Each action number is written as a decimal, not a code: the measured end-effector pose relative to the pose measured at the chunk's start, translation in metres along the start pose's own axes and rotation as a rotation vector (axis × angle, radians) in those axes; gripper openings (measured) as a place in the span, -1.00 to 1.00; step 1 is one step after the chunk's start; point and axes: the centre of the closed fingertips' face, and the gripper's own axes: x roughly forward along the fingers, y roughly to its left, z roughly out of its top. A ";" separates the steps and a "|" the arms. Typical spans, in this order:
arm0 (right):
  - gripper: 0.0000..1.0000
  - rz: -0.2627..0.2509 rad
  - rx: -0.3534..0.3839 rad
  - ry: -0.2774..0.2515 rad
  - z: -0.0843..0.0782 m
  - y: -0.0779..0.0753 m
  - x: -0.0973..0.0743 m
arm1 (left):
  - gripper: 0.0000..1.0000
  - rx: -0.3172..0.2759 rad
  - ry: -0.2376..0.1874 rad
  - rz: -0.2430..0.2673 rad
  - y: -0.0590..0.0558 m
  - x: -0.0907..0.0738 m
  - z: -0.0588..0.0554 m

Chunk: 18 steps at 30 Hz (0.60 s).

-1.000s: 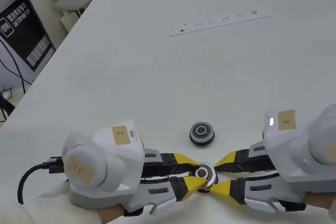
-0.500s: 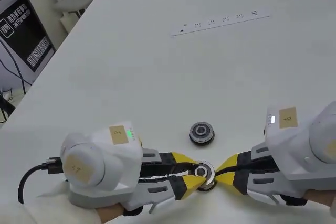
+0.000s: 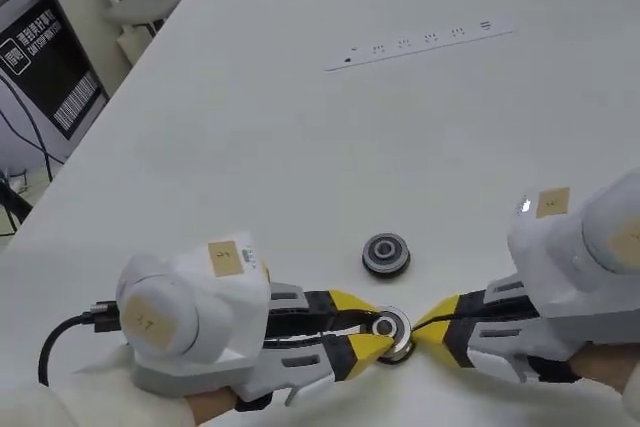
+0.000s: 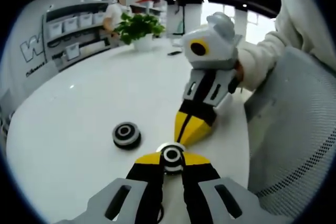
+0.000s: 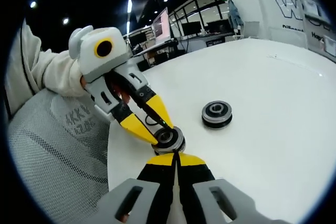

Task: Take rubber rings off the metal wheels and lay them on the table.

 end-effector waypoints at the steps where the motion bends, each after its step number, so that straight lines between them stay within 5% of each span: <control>1: -1.00 0.001 0.028 -0.007 0.000 -0.001 -0.001 | -0.73 -0.002 0.001 -0.001 0.000 0.000 0.001; 13: -1.00 0.051 0.254 -0.088 0.008 -0.004 -0.006 | -0.73 0.001 0.000 0.001 -0.002 0.000 0.000; 18: -1.00 0.061 0.272 -0.101 0.010 -0.002 -0.006 | -0.73 0.002 0.001 0.003 -0.002 -0.001 0.000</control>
